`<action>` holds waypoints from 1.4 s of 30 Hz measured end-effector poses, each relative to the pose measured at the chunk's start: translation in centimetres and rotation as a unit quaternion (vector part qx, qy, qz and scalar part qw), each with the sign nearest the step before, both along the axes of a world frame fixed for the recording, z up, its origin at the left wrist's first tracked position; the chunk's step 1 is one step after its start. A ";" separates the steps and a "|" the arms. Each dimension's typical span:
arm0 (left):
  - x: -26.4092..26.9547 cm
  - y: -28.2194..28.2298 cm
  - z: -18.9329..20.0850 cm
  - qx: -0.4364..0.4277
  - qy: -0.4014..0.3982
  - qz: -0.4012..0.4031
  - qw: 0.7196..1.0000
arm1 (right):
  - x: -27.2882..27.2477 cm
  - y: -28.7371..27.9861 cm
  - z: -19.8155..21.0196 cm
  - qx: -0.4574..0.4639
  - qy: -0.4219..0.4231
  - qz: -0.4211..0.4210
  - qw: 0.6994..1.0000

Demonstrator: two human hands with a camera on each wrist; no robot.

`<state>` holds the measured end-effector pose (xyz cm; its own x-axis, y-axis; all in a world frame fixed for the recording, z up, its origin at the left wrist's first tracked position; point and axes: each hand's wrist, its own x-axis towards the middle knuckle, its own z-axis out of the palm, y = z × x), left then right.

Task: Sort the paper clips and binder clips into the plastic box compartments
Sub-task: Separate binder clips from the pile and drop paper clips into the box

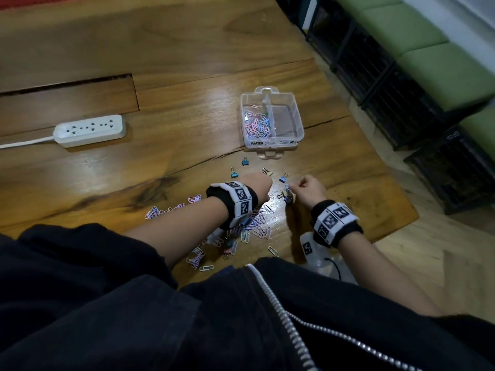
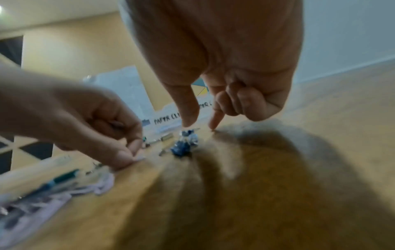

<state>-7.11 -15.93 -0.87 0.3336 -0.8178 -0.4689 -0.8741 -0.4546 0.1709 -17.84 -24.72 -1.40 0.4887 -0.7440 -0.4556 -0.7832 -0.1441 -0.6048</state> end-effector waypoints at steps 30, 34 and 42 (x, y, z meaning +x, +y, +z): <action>-0.2 5.1 -0.3 -0.031 0.013 -0.105 0.994 | -2.3 0.1 -0.1 -0.045 -0.028 0.043 0.998; 0.2 5.4 -0.5 -0.015 0.043 -0.076 0.996 | -3.6 0.2 0.6 0.177 -0.184 -0.064 0.965; 2.6 6.6 0.7 -0.068 0.511 0.299 0.803 | -2.8 3.5 -0.1 0.349 -0.218 -0.058 0.910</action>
<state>-4.56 -9.35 -0.16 0.1837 -0.7216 -0.6674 0.1233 -0.6567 0.7440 -20.64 -21.27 -1.47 0.6725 -0.4066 -0.6184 -0.4322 0.4624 -0.7742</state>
